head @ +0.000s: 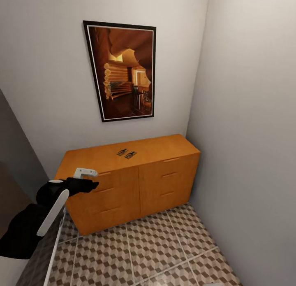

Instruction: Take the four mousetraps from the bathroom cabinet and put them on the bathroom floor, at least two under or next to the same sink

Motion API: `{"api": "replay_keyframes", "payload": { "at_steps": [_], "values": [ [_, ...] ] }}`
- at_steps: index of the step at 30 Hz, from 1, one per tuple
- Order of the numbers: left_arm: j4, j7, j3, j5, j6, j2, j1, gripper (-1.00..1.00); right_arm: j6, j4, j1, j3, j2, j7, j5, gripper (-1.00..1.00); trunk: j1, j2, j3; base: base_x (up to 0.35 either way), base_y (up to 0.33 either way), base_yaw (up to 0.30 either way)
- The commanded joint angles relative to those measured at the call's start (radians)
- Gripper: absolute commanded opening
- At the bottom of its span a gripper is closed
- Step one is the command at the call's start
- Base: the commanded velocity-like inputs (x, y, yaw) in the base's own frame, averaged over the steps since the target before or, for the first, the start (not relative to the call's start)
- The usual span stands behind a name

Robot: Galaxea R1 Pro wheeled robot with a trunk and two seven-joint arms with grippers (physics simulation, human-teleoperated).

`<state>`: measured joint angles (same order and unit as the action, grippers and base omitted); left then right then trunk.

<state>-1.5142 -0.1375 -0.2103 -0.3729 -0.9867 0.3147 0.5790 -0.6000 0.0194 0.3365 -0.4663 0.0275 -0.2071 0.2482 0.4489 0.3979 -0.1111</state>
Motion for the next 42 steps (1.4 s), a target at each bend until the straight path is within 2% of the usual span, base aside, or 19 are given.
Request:
{"api": "replay_keyframes", "payload": {
  "at_steps": [1, 12, 22, 42],
  "values": [
    [-0.002, -0.011, -0.002, -0.011, -0.003, 0.002, 0.001, 1.00, -0.003, -0.001, 0.001, -0.009, 0.000, -0.005, 0.006, 1.00, 0.001, 0.002, -0.002, 0.288, 0.164, 0.000],
    [-0.004, -0.011, -0.003, -0.011, -0.003, 0.006, 0.001, 1.00, -0.003, -0.001, 0.001, -0.008, 0.000, -0.005, 0.006, 1.00, 0.001, 0.002, -0.002, 0.288, 0.159, 0.000],
    [-0.002, -0.011, -0.004, -0.012, -0.003, 0.005, 0.001, 1.00, -0.003, -0.001, 0.001, -0.009, 0.001, -0.005, 0.006, 1.00, 0.001, 0.002, -0.002, 0.329, 0.028, 0.000],
    [0.003, -0.011, -0.009, -0.012, -0.003, 0.004, 0.001, 1.00, -0.004, -0.001, 0.001, -0.009, 0.002, -0.005, 0.006, 1.00, 0.001, 0.002, -0.002, 0.314, -0.122, 0.000]
  ]
}}
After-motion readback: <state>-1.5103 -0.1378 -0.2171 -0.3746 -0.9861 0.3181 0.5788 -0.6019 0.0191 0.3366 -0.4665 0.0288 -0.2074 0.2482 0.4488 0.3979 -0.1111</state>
